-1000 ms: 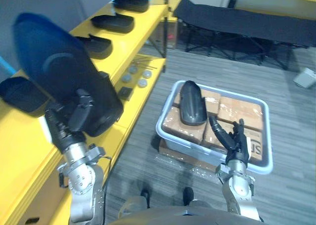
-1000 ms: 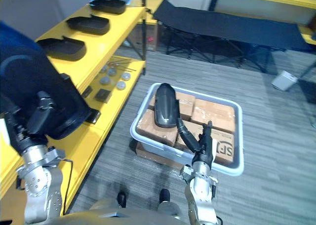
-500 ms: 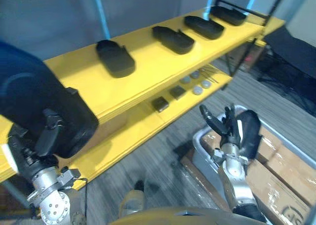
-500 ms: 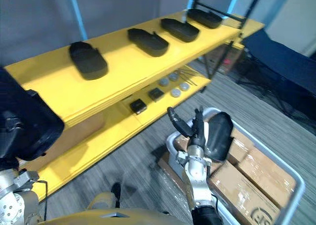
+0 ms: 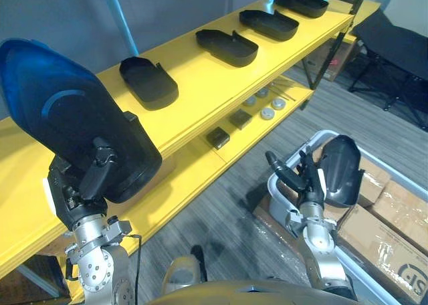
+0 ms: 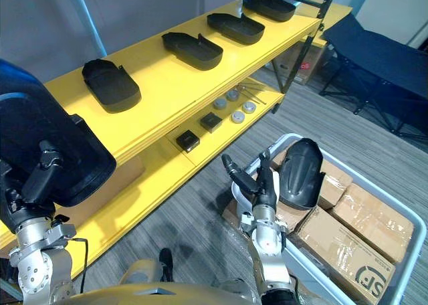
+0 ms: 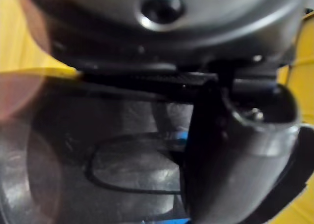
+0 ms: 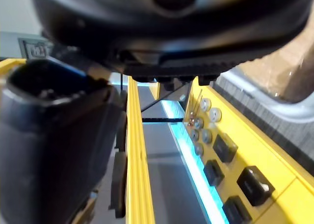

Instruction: Walk over and take three plastic housings, then place them on the shelf

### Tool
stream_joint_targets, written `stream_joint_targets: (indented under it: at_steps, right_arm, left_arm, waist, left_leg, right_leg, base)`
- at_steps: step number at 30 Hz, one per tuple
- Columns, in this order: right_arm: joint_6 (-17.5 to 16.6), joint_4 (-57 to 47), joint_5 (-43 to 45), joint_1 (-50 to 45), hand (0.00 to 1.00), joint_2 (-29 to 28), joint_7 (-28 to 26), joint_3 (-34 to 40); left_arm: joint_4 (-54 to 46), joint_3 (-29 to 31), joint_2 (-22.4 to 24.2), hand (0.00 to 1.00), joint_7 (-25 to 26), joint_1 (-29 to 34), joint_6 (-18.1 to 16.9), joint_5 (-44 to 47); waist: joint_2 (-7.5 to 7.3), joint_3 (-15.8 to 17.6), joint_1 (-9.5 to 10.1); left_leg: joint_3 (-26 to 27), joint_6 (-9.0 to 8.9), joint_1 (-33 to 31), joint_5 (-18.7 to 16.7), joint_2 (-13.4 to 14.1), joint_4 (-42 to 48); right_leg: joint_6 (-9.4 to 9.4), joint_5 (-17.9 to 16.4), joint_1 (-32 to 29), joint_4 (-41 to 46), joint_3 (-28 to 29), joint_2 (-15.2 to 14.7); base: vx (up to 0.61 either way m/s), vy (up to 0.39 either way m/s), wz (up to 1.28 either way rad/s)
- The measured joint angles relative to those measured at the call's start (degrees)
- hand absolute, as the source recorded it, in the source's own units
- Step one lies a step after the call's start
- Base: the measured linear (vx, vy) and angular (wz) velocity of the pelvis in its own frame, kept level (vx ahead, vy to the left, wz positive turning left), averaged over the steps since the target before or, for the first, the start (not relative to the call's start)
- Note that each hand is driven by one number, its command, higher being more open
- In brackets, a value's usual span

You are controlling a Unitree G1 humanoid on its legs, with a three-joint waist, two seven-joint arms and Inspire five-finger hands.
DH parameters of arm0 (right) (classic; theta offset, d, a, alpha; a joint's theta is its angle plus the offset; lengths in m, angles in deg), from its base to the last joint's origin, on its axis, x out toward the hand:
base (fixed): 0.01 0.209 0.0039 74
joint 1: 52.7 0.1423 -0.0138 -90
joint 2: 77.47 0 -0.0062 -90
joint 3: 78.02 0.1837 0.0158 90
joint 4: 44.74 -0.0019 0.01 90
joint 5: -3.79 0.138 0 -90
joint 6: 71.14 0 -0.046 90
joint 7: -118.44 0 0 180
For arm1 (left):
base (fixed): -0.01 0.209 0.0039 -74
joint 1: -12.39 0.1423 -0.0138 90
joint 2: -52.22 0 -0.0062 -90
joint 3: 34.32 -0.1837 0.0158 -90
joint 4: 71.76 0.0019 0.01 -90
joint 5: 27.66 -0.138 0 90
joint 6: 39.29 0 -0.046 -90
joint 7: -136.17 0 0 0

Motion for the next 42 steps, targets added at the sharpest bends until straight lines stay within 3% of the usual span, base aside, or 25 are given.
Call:
stream_joint_targets:
  at_steps: [3, 5, 7, 8, 9, 10, 12, 14, 16, 17, 18, 19, 20, 21, 23, 24, 26, 28, 29, 30, 35, 42]
  right_arm:
    - [0.0, 0.0, 0.0, 1.4, 1.00, -0.8, 0.2, -2.0]
    - [-0.1, 0.0, -0.1, 2.3, 1.00, -1.4, 0.2, -2.3]
    - [-0.5, 0.0, -0.1, 2.7, 1.00, -1.6, 0.2, -2.1]
    - [-0.6, 0.0, -0.1, 2.7, 1.00, -1.7, 0.2, -2.0]
    - [-0.6, -0.1, -0.1, 2.5, 1.00, -1.8, 0.3, -1.7]
    - [-0.6, -0.8, -0.1, 2.4, 1.00, -1.8, 0.2, -1.0]
    - [-0.7, -2.7, -0.1, 2.4, 1.00, -1.8, 0.0, 1.2]
    - [-1.8, -5.3, -0.1, 2.3, 1.00, -1.8, -0.1, 3.0]
    - [-2.3, -8.4, 0.0, 1.7, 1.00, -1.6, -0.2, 4.2]
    - [-2.8, -10.7, 0.0, 0.4, 1.00, -1.6, -0.2, 4.5]
    - [-3.4, -13.2, 0.0, -0.8, 1.00, -1.7, -0.2, 4.0]
    - [-3.9, -15.1, 0.0, -1.2, 1.00, -1.7, -0.1, 2.9]
    - [-5.0, -18.3, 0.0, -0.7, 1.00, -1.5, -0.1, 0.9]
    - [-5.7, -18.9, 0.0, 0.0, 1.00, -1.1, -0.1, 0.3]
    - [-7.2, -21.6, 0.0, 1.6, 1.00, 0.4, 0.2, -1.0]
    - [-8.2, -23.8, 0.0, 2.5, 1.00, 1.0, 0.2, -1.2]
    - [-9.2, -26.4, -0.1, 3.4, 1.00, 1.4, 0.9, 0.2]
    - [-9.3, -29.8, -2.5, 4.2, 1.00, 1.9, 2.8, 3.2]
    - [-9.3, -30.4, -2.8, 4.4, 1.00, 2.2, 3.0, 4.0]
    - [-9.3, -31.4, -4.5, 4.8, 1.00, 2.8, 3.1, 5.9]
    - [-9.9, -31.9, -5.9, 4.6, 1.00, 2.3, 0.5, 6.7]
    - [-10.4, -33.7, -5.7, -1.6, 1.00, -2.2, -0.1, 7.0]
  left_arm:
    - [-0.3, 0.5, 0.0, 0.00, 0.0, 0.0, 0.2, -0.2]
    - [-0.6, 0.9, 0.0, 0.00, 0.4, -0.1, 0.6, -2.5]
    - [-1.8, 0.9, -1.4, 0.00, 0.4, -0.3, 1.5, -4.6]
    - [-2.1, 0.9, -2.2, 0.00, 0.4, -0.9, 1.5, -4.7]
    - [-2.0, 0.9, -3.9, 0.00, 0.9, -2.7, 1.5, -4.7]
    - [-1.8, 1.0, -4.6, 0.00, 1.1, -4.9, 1.5, -4.7]
    - [-1.0, 0.8, -4.7, 0.00, 1.1, -7.9, 1.5, -4.4]
    - [-0.8, 0.3, -4.7, 0.00, 1.1, -9.2, 1.5, -4.3]
    - [-0.6, -1.6, -4.6, 0.00, 1.0, -9.3, 1.5, -4.3]
    - [-0.5, -3.6, -4.3, 0.00, 0.8, -9.2, 1.5, -4.3]
    - [-0.6, -5.1, -4.2, 0.00, 0.7, -9.1, 1.4, -4.4]
    - [-0.9, -5.9, -4.4, 0.00, 0.5, -8.7, 1.4, -4.3]
    - [-1.5, -6.7, -4.3, 0.00, 0.3, -8.4, 1.4, -4.4]
    - [-1.6, -7.2, -3.7, 0.00, 0.3, -8.2, 1.4, -4.4]
    - [-2.0, -8.5, -2.7, 0.00, 0.2, -8.1, 1.4, -4.6]
    - [-2.4, -9.6, -2.2, 0.00, 0.0, -8.4, 1.5, -4.7]
    - [-3.1, -11.7, -2.2, 0.00, -0.3, -9.5, 1.5, -5.1]
    - [-3.3, -14.1, -2.2, 0.00, -1.2, -13.2, 1.4, -5.0]
    - [-3.3, -14.5, -2.1, 0.00, -1.3, -13.9, 1.2, -5.0]
    - [-3.3, -15.0, -2.2, 0.00, -1.7, -15.7, 1.1, -5.0]
    - [-3.2, -11.6, -2.9, 0.00, -1.6, -16.2, 1.0, -4.5]
    - [-3.3, -9.1, -4.4, 0.00, -2.1, -12.4, 1.8, -4.6]
  waist:
    - [-0.88, 0.7, 1.40]
    - [-1.29, 0.8, 1.07]
    - [-1.02, 0.7, 0.14]
    - [-1.39, 0.8, -0.45]
    - [-1.59, 0.7, -1.62]
    - [-1.96, 0.6, -2.74]
    - [-2.06, 0.6, -2.83]
    - [-2.04, 0.2, -3.12]
    - [-0.33, 0.3, -4.25]
    - [0.31, 0.0, -4.42]
    - [-0.17, -0.3, -4.54]
    - [-1.45, -0.8, -4.39]
    - [-3.40, -1.8, -3.65]
    - [-2.97, -2.1, -3.19]
    - [-1.55, -3.1, -2.19]
    - [-0.90, -3.5, -2.61]
    - [-0.81, -3.5, -3.44]
    - [-0.95, -3.6, -5.00]
    - [-0.82, -3.7, -5.28]
    - [-0.64, -3.8, -5.38]
    - [-1.51, -3.8, -5.32]
    - [-1.61, -3.8, -5.77]
  left_leg:
    - [-0.7, 0.41, 0.0, -3.6, -1.0, 3.4]
    - [-2.3, 0.98, 0.2, -4.5, -2.3, 3.3]
    - [-6.0, 2.40, 0.9, -3.9, -3.7, 0.8]
    - [-7.5, 2.99, 1.2, -3.5, -4.2, -0.2]
    - [-11.1, 3.97, 1.3, -2.8, -4.6, -1.9]
    - [-14.1, 5.06, 1.5, -1.6, -5.2, -3.7]
    - [-17.0, 5.01, 2.8, -0.9, -6.3, -5.8]
    - [-19.5, 4.80, 3.5, -1.4, -7.1, -5.8]
    - [-22.5, 3.75, 4.2, -2.1, -6.5, -4.4]
    - [-24.4, 2.80, 4.8, -3.2, -5.9, -2.8]
    - [-25.6, 1.44, 5.8, -4.4, -5.9, -1.4]
    - [-25.9, 0.36, 6.3, -5.9, -6.2, -0.5]
    - [-26.1, -1.00, 7.1, -9.5, -6.4, 1.4]
    - [-26.1, -1.67, 6.9, -10.4, -5.4, 2.4]
    - [-25.6, -2.47, 5.6, -11.4, -2.8, 3.3]
    - [-23.8, -2.87, 4.6, -10.9, -1.1, 2.7]
    - [-16.2, -2.90, 4.0, -9.4, 1.5, 0.9]
    - [-2.1, -0.95, 3.1, -7.2, 7.1, -0.2]
    - [0.0, -1.69, 3.2, -5.3, 7.5, -1.1]
    - [0.4, -5.97, 4.0, -2.3, 6.5, -4.3]
    - [0.5, -4.89, 6.8, -1.3, 3.0, -6.8]
    - [3.3, -4.73, 8.3, -1.7, 2.8, -7.2]
  right_leg:
    - [0.23, -3.6, 0.0, 5.6, -0.4, -2.7]
    - [-2.99, -4.2, -1.0, 11.3, -0.4, -4.4]
    - [-8.31, -0.3, -6.5, 22.2, 9.1, -4.9]
    - [-8.36, 0.5, -8.0, 24.7, 12.2, -4.8]
    - [-6.27, -3.5, -9.6, 26.7, 18.3, -1.9]
    - [-5.99, -7.4, -10.6, 26.0, 21.8, 1.8]
    - [-6.85, -10.5, -12.4, 23.1, 22.6, 4.9]
    - [-7.47, -11.2, -16.2, 21.7, 25.2, 6.4]
    - [-7.33, -11.1, -19.7, 21.2, 30.2, 8.5]
    - [-6.58, -10.3, -20.4, 19.4, 33.0, 9.5]
    - [-4.71, -8.2, -19.9, 15.4, 34.0, 9.5]
    - [-5.25, -2.3, -19.4, 11.6, 33.7, 8.4]
    - [-3.31, 2.9, -18.2, 10.3, 32.6, 6.9]
    - [-3.25, 2.0, -17.0, 9.0, 31.7, 7.6]
    - [-3.58, 1.9, -15.3, 5.1, 29.4, 9.5]
    - [-4.26, 2.2, -14.6, 3.6, 27.0, 10.1]
    - [-4.85, 2.3, -13.1, 1.9, 23.1, 9.9]
    - [-5.06, 2.4, -11.8, 0.6, 17.2, 8.2]
    - [-5.04, 2.4, -11.8, 0.6, 16.6, 7.9]
    - [-4.78, 2.6, -11.9, 0.5, 15.8, 7.0]
    - [-2.62, 4.5, -8.8, -3.0, 17.1, 5.1]
    - [-2.43, 6.5, -8.1, -5.9, 19.9, 5.5]
  base:
    - [0.07, 0.077, 0.18]
    - [0.09, 0.099, 0.46]
    - [0.07, 0.171, 0.78]
    - [0.08, 0.094, 1.10]
    - [0.14, -0.027, 1.39]
    - [0.17, -0.033, 1.43]
    - [0.21, -0.053, 1.00]
    - [0.22, -0.048, 0.80]
    - [0.22, -0.081, 0.89]
    - [0.28, -0.148, 0.98]
    - [0.35, -0.225, 1.02]
    - [0.36, -0.310, 0.86]
    - [0.35, -0.383, 0.48]
    - [0.27, -0.347, 0.29]
    - [0.15, -0.244, 0.29]
    - [0.12, -0.192, 0.85]
    - [0.08, -0.134, 1.10]
    - [0.00, -0.043, 1.26]
    - [-0.02, 0.048, 0.98]
    - [-0.02, 0.092, 0.53]
    - [-0.03, 0.100, 0.04]
    - [-0.03, 0.019, -0.22]
